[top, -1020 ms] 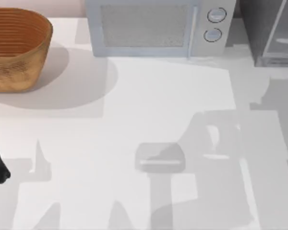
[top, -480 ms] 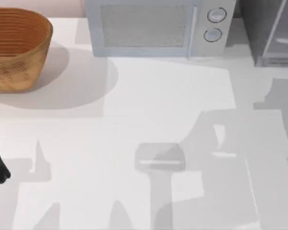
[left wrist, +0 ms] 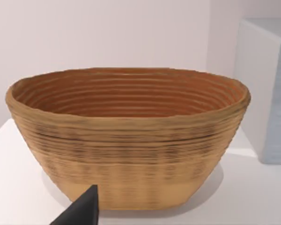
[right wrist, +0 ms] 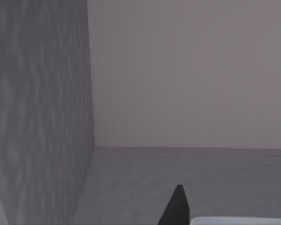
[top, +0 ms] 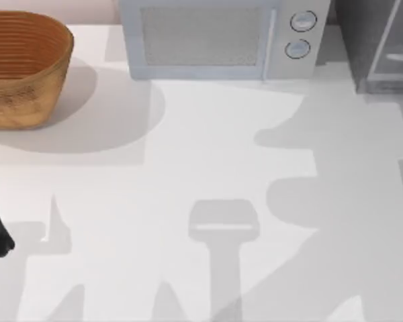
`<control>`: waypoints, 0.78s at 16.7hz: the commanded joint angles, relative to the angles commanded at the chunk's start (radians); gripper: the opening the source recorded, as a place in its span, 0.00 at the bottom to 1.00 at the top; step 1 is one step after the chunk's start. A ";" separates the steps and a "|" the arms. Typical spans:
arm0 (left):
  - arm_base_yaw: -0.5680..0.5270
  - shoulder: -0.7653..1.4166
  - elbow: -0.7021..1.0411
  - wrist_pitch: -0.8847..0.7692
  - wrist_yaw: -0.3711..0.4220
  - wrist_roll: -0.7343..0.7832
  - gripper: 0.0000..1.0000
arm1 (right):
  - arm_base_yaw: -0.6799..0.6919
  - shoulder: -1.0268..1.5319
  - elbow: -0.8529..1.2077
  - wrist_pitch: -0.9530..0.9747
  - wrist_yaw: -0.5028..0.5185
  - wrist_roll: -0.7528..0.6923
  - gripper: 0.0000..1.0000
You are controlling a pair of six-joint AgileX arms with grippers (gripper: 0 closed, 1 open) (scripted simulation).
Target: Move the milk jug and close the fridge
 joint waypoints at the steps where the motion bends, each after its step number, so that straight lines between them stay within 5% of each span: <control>1: 0.000 0.000 0.000 0.000 0.000 0.000 1.00 | -0.017 0.062 0.073 -0.010 -0.019 0.000 0.00; 6: 0.000 0.000 0.000 0.000 0.000 0.000 1.00 | -0.082 0.278 0.307 -0.053 -0.087 0.000 0.00; 13: 0.000 0.000 0.000 0.000 0.000 0.000 1.00 | -0.087 0.296 0.325 -0.057 -0.094 0.001 0.00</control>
